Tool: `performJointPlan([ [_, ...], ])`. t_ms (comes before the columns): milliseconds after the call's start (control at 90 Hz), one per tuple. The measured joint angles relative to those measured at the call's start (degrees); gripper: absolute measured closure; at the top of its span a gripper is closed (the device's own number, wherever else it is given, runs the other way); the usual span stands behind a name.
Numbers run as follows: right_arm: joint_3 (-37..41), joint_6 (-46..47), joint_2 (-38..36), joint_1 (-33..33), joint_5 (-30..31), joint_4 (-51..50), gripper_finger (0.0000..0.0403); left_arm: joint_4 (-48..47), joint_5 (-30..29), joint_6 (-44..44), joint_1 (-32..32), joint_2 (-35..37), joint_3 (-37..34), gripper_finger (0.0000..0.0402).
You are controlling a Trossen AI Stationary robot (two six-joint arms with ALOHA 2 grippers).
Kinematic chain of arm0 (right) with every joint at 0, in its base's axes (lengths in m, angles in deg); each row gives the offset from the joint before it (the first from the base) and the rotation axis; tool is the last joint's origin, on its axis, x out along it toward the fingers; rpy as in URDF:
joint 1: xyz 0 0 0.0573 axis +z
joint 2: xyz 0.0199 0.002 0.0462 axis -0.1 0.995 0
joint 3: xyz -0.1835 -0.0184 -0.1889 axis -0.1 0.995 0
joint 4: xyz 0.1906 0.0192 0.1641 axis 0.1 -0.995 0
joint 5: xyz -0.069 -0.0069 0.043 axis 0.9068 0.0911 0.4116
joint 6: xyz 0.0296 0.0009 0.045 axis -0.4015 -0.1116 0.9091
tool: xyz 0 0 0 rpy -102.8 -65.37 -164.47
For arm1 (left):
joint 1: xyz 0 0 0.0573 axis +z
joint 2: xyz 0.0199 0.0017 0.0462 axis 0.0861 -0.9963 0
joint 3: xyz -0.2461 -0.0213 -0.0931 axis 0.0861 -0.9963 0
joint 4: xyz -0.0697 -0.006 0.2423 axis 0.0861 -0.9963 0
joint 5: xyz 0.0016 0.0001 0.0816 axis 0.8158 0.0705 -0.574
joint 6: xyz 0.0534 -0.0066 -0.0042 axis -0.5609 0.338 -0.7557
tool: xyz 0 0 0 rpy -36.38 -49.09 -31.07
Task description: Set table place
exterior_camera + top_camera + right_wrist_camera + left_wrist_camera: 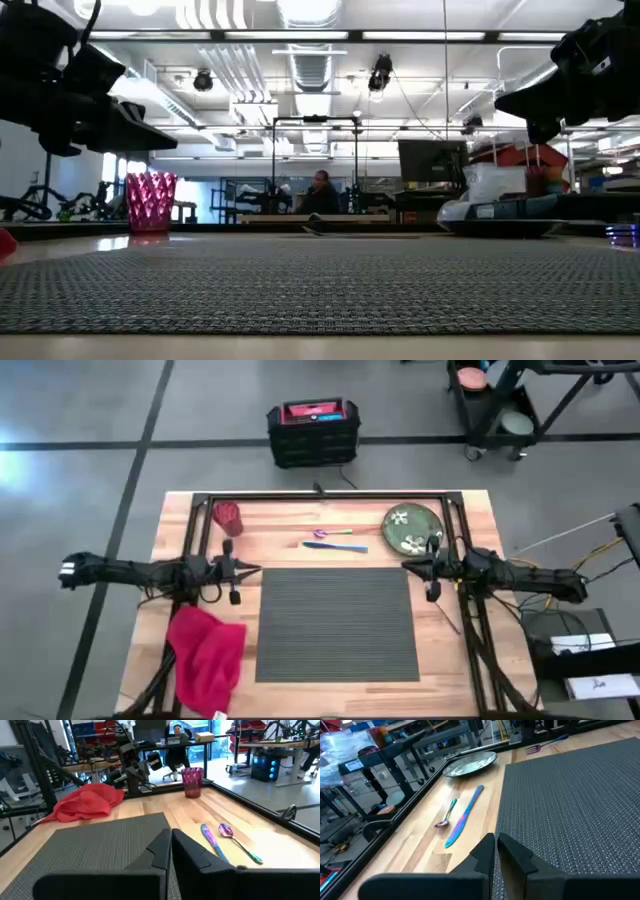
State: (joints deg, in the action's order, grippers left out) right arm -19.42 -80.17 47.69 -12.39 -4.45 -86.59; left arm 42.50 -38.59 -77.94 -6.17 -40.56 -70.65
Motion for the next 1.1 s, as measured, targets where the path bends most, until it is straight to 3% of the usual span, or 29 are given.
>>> performJointPlan([
  [689,0.0,0.0,0.0,0.0,0.0,0.0,0.0401,2.0,0.0,2.6,-0.1,0.0,0.0,0.0393],
  [944,0.0,-0.4,0.0,0.0,0.5,0.2,0.0401,22.9,-1.0,23.1,0.0,-0.4,-0.1,0.0393],
  [1100,0.0,-1.5,0.0,0.0,3.8,1.2,0.0401,33.8,-0.9,19.8,0.0,-0.6,0.0,0.0393],
])
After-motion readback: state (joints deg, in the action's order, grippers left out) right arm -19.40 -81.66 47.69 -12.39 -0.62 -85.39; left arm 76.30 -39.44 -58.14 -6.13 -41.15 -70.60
